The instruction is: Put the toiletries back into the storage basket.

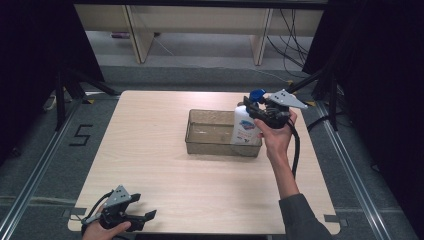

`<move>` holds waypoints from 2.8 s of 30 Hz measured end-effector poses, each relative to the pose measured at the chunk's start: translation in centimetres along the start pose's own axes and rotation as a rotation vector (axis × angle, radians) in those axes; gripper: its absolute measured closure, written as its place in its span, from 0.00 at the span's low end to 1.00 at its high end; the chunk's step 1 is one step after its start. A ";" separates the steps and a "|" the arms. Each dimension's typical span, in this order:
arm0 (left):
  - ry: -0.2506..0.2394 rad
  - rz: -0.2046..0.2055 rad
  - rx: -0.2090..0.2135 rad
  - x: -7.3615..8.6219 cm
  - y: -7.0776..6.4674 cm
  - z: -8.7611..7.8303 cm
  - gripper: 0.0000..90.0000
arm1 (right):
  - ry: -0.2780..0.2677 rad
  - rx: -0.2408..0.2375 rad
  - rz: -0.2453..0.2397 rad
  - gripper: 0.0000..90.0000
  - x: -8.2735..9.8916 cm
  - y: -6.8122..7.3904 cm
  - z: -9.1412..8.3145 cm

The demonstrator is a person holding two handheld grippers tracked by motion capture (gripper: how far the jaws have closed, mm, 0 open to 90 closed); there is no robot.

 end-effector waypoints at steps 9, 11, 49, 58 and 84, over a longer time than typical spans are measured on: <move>0.001 -0.008 0.002 0.0 0.0 0.0 0.16 | -0.004 -0.009 0.018 0.57 -0.1 -0.1 -0.4; 0.004 -0.004 0.001 -0.1 0.0 0.0 0.16 | 0.001 -0.019 0.039 0.50 -0.1 -0.3 -0.5; -0.009 -0.003 -0.004 0.0 -0.1 0.0 0.16 | -0.019 -0.002 0.129 0.30 1.0 0.0 -4.3; -0.001 0.004 -0.002 -0.1 0.0 -0.1 0.16 | -0.034 0.010 0.136 0.28 1.3 0.0 -5.2; -0.014 0.003 0.022 -0.2 -0.1 -0.3 0.16 | 0.003 -0.003 0.149 0.26 2.4 0.3 -6.9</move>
Point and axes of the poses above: each handheld gripper's, and its own axes: z roughly forward along the jaws, x roughly out of its underside, y roughly to its left, the point moved 1 cm from there along z, roughly forward along the jaws, and after that the axes turned 9 degrees about -z, right-handed, at the moved point
